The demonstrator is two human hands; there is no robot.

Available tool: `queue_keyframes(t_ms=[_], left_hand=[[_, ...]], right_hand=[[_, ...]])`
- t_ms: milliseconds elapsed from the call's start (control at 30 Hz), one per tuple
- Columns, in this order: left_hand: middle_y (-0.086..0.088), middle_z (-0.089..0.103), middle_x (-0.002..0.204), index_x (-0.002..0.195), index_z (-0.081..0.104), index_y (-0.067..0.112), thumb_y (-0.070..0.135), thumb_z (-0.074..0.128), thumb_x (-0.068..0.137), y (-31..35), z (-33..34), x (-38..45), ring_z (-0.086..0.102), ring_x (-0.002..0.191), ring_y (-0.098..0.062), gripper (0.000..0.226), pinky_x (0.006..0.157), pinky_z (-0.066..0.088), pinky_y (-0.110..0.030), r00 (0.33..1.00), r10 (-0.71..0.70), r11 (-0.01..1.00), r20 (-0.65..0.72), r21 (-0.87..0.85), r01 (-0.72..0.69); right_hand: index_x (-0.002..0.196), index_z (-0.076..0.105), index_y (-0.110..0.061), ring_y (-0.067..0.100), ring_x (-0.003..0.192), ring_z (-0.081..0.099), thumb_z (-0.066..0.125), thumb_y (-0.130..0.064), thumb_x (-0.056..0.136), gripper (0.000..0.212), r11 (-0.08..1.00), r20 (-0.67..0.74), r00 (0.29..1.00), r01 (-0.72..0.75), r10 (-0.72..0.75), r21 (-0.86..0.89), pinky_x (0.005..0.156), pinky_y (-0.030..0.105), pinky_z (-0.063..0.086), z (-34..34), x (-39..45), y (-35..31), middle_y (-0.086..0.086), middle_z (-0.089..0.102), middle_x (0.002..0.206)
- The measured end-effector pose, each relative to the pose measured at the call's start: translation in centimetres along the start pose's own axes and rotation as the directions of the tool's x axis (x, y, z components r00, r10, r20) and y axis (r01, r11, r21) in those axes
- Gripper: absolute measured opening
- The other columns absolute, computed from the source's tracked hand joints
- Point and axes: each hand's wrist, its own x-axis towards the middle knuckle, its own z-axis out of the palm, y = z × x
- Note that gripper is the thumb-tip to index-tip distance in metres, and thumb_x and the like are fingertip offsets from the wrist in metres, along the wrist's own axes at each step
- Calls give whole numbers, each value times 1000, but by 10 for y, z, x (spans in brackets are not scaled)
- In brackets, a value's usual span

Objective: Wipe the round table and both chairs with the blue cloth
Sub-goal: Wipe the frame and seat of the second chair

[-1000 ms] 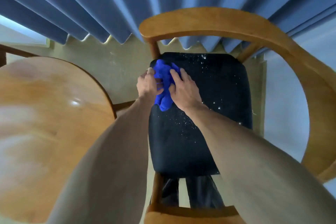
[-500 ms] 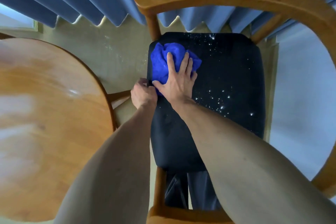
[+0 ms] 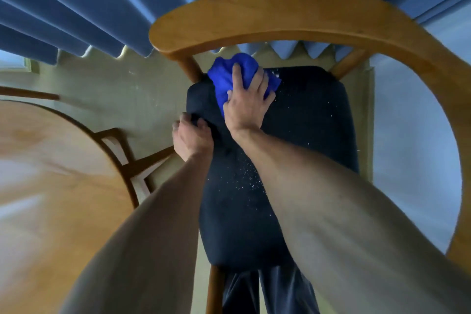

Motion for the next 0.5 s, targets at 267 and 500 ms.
queue_keyframes(t_ms=[267, 500], left_hand=[[-15, 50, 124, 120, 53, 11, 23, 43, 94, 25, 16, -14, 46, 119, -34, 30, 87, 43, -42, 992, -107, 994, -67, 28, 109], [-12, 54, 125, 124, 59, 15, 19, 48, 91, 24, 14, -7, 48, 119, -30, 36, 88, 42, -39, 987, -145, 988, -70, 35, 148]], right_hand=[[138, 47, -32, 34, 129, 37, 54, -27, 82, 57, 863, -81, 860, -504, 505, 25, 101, 53, 27, -35, 89, 79, 17, 40, 143], [131, 53, -29, 34, 130, 37, 49, -51, 82, 54, 873, -75, 870, -484, 487, 53, 103, 55, 29, -32, 88, 73, 17, 42, 140]])
